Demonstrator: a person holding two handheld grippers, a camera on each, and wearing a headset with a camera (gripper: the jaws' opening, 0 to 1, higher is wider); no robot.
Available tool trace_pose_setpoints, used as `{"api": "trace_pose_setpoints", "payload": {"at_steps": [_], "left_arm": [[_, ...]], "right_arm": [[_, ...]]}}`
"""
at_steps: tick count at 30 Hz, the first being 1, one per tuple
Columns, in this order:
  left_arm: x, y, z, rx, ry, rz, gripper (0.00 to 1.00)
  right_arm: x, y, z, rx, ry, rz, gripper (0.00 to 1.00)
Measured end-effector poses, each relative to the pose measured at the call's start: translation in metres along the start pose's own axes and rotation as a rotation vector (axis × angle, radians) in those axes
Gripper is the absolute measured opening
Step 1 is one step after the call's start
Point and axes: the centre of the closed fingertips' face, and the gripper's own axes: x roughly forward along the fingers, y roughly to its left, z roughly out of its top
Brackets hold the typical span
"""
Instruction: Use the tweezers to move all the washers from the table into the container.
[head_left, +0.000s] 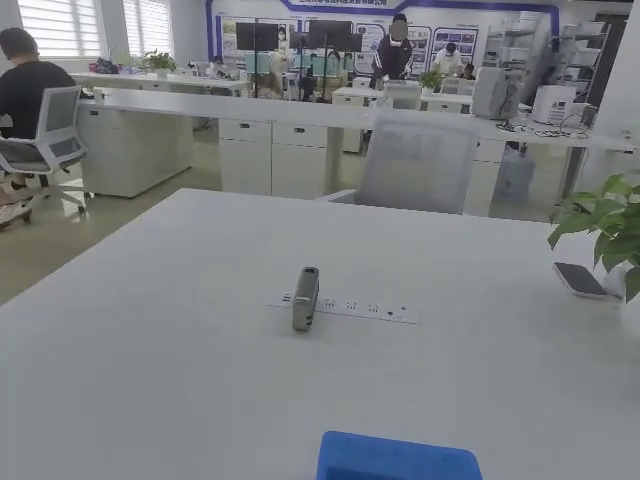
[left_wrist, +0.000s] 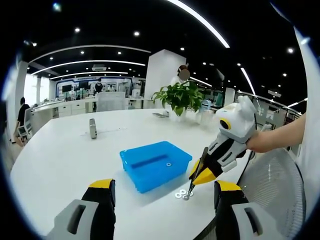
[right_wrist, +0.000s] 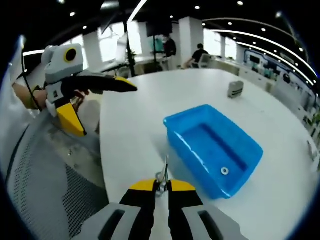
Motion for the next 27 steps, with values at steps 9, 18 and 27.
{"api": "trace_pose_setpoints", "payload": {"at_steps": [9,18,27], "left_arm": [[0.0,0.0,0.0,0.004,0.003,0.001,0.82],[0.0,-0.002,0.0,0.003,0.004,-0.008,0.82],[0.0,-0.003,-0.001,0.0,0.007,-0.019,0.82]], "right_arm": [[0.002,-0.002,-0.001,-0.049,0.024,-0.01,0.05],[0.001,0.0,-0.004,-0.053,0.009,-0.008,0.05],[0.0,0.006,-0.007,-0.108,0.02,-0.014,0.05]]}}
